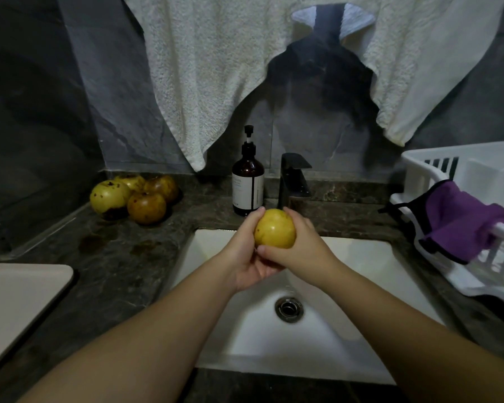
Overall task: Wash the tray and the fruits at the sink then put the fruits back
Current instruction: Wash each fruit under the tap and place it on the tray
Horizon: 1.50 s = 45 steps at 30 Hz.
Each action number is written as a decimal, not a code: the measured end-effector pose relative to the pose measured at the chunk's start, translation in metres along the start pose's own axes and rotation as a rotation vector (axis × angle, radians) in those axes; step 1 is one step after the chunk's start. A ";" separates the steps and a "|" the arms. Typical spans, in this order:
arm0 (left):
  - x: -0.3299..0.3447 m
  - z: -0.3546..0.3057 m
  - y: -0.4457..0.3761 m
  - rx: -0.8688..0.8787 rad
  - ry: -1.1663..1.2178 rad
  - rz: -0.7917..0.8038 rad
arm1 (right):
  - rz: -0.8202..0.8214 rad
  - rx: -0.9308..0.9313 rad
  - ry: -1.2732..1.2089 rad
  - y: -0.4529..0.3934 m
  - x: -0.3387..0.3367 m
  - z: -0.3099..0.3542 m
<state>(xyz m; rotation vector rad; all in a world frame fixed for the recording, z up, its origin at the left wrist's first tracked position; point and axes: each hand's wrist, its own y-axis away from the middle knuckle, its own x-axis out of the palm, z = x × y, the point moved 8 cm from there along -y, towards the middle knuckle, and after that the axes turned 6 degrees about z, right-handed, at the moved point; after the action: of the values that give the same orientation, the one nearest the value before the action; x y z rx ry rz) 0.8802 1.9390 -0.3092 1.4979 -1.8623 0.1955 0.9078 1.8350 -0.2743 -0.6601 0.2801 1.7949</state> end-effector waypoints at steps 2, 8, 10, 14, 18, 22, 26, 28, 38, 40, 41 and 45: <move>0.000 -0.001 0.000 -0.006 -0.002 0.010 | 0.075 0.004 -0.181 0.000 0.001 -0.007; -0.006 0.010 0.000 -0.119 -0.105 -0.010 | 0.086 0.119 -0.431 -0.003 0.001 -0.017; -0.005 0.011 -0.002 -0.103 -0.100 -0.032 | 0.061 0.123 -0.409 -0.005 0.000 -0.015; -0.010 0.005 -0.003 -0.057 -0.082 -0.080 | 0.173 0.072 -0.458 -0.001 0.008 -0.013; -0.007 0.005 0.000 -0.065 -0.083 -0.066 | 0.140 0.122 -0.535 0.001 0.006 -0.012; -0.003 0.005 0.001 -0.042 -0.097 -0.073 | 0.102 0.092 -0.447 0.001 0.002 -0.010; -0.004 0.006 0.003 -0.050 -0.086 -0.082 | 0.127 0.119 -0.444 0.003 0.006 -0.012; -0.001 0.009 0.002 -0.039 -0.067 -0.082 | 0.067 0.129 -0.343 0.001 0.004 -0.011; -0.001 0.003 -0.005 0.137 -0.352 -0.191 | 0.062 0.425 -0.322 0.000 0.007 -0.035; -0.005 0.003 -0.006 0.099 -0.440 -0.236 | 0.057 0.301 -0.214 -0.001 0.004 -0.029; -0.007 0.001 -0.005 0.089 -0.464 -0.246 | 0.040 0.220 -0.137 -0.003 0.000 -0.025; -0.001 -0.021 -0.002 0.308 -0.708 -0.235 | 0.089 0.340 -0.408 -0.004 0.007 -0.031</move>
<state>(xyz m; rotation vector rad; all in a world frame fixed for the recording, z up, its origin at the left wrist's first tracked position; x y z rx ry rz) 0.8914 1.9502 -0.2957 2.1863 -2.2297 -0.2002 0.9190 1.8265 -0.3028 -0.0375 0.3289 1.8617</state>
